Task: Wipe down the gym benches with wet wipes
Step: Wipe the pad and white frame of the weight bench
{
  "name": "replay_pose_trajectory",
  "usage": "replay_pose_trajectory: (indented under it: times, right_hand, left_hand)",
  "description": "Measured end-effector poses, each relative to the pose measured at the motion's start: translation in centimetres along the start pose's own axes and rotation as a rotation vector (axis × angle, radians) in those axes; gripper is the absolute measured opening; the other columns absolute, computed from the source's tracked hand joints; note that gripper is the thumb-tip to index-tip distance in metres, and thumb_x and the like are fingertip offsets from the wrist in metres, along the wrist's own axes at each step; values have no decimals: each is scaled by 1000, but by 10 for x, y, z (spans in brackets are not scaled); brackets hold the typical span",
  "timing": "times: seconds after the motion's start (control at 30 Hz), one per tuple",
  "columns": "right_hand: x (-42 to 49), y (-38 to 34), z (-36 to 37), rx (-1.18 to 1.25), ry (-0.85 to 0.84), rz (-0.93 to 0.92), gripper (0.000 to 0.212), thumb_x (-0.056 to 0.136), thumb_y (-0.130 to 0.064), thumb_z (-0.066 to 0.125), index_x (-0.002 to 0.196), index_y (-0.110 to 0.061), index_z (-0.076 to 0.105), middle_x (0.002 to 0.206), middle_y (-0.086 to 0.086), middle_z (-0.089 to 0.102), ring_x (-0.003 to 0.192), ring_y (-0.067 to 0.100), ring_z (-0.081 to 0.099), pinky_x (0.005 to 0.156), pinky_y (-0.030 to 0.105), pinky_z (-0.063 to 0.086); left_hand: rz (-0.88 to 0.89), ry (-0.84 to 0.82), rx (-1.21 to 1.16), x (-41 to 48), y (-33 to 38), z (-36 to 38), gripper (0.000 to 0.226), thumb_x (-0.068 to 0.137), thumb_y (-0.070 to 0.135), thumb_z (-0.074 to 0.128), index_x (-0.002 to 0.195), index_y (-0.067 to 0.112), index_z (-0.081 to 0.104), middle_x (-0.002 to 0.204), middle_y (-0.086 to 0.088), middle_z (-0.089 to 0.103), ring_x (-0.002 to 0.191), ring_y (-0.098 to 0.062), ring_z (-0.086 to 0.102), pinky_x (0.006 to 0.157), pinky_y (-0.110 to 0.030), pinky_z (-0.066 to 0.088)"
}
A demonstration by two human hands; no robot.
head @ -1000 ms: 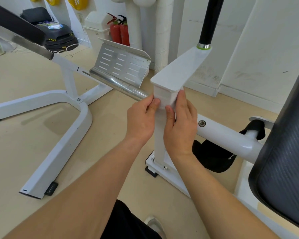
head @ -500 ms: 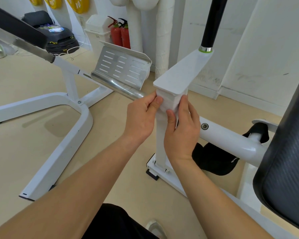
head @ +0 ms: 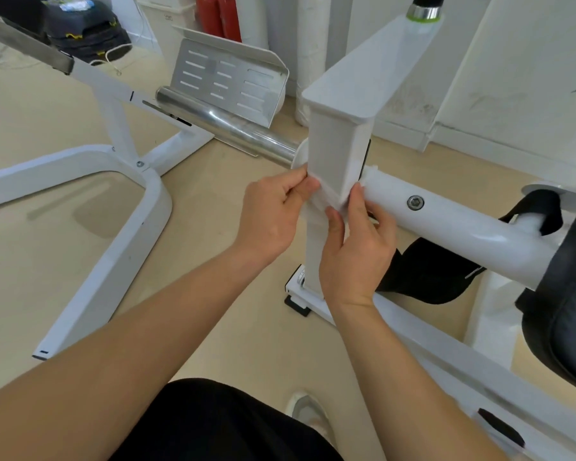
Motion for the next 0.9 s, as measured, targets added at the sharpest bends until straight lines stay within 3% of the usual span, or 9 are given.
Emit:
replay_pose_trajectory:
  times: [0.07, 0.13, 0.23, 0.33, 0.47, 0.6, 0.77, 0.9]
  right_hand:
    - [3, -3, -1, 28, 3, 33, 42, 92, -15, 69, 130, 1, 63, 111, -8, 48, 91, 34, 66, 77, 44, 58]
    - [-1, -2, 1, 37, -26, 96, 43, 96, -24, 65, 134, -4, 62, 113, -10, 65, 95, 30, 67, 76, 34, 56]
    - [-26, 12, 10, -20, -173, 333, 45, 102, -35, 54, 145, -20, 54, 107, 0, 72, 98, 24, 66, 69, 27, 43]
    - [-47, 26, 21, -40, -318, 491, 47, 105, -35, 48, 151, -30, 43, 102, 2, 70, 93, 23, 64, 66, 30, 40]
    - [-52, 30, 29, -16, -335, 526, 50, 105, -34, 46, 155, -28, 37, 117, -3, 67, 103, 19, 63, 68, 29, 40]
    - [-56, 34, 33, 11, -408, 526, 51, 107, -34, 42, 156, -27, 32, 136, -4, 61, 116, 20, 60, 74, 31, 45]
    - [-42, 26, 26, 111, -524, 452, 54, 104, -47, 40, 150, -19, 35, 122, -2, 66, 98, 22, 64, 77, 41, 54]
    - [-40, 31, 27, 50, -502, 416, 57, 105, -48, 36, 153, -18, 32, 123, 3, 66, 98, 25, 64, 73, 38, 50]
  left_hand:
    - [42, 11, -10, 4, 7, -2, 21, 102, 24, 56, 93, 32, 73, 60, 8, 58, 57, -3, 42, 53, -23, 37]
    - [54, -16, 19, 1, 4, 0, 25, 103, 27, 55, 90, 46, 65, 63, -7, 60, 56, -14, 43, 54, -32, 39]
    - [-1, -51, 44, -7, -14, 8, 19, 102, 28, 54, 95, 31, 72, 69, -7, 67, 60, -25, 54, 59, -35, 44]
    - [-48, -77, 66, -11, -26, 14, 24, 101, 28, 54, 97, 19, 75, 69, -2, 68, 59, -18, 52, 58, -30, 43]
    - [-74, -168, 155, -18, -48, 24, 26, 103, 25, 53, 86, 13, 69, 61, -3, 57, 56, -14, 40, 55, -32, 36]
    - [-96, -244, 204, -20, -61, 28, 28, 102, 25, 55, 80, 11, 66, 60, -2, 56, 57, -13, 40, 57, -32, 36]
    - [-34, -166, 98, -13, -40, 19, 40, 102, 21, 55, 71, 46, 52, 55, 15, 48, 57, -8, 35, 53, -16, 30]
    - [-17, -140, 130, -17, -45, 25, 38, 103, 26, 52, 71, 46, 50, 56, 17, 50, 55, -11, 38, 52, -17, 30]
Point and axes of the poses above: each hand's wrist, its own x-axis towards the middle knuckle, its own z-axis out of the palm, y = z × x, the point moved 5 cm from there along x, towards the middle knuckle
